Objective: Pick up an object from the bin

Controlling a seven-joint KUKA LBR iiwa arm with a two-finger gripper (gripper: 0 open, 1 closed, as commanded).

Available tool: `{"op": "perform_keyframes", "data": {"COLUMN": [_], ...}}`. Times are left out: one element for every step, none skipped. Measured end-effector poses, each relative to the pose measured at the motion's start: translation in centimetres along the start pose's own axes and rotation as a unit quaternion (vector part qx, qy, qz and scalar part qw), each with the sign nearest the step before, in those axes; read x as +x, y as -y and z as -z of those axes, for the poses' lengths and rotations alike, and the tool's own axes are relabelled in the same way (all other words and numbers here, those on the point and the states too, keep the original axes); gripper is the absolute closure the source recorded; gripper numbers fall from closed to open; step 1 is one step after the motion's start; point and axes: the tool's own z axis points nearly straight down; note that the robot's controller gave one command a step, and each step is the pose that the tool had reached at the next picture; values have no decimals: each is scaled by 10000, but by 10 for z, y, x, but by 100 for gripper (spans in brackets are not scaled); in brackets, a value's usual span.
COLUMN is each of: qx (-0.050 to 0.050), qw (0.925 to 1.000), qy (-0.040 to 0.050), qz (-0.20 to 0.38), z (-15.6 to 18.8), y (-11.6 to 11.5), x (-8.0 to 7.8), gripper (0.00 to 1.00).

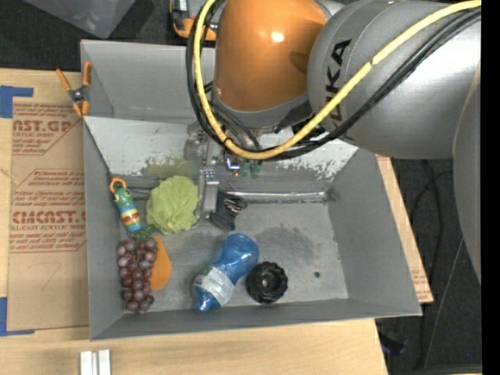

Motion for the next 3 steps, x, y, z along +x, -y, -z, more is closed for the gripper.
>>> {"op": "perform_keyframes", "data": {"qx": [6,-12,-3], "qw": [9947,10000,9999], "qy": [29,34,3], "qz": [1029,4,169], "z": [38,-45,-50], "y": [11,-11,-5], "x": [-22,-6,5], "gripper": [0,0,0]}}
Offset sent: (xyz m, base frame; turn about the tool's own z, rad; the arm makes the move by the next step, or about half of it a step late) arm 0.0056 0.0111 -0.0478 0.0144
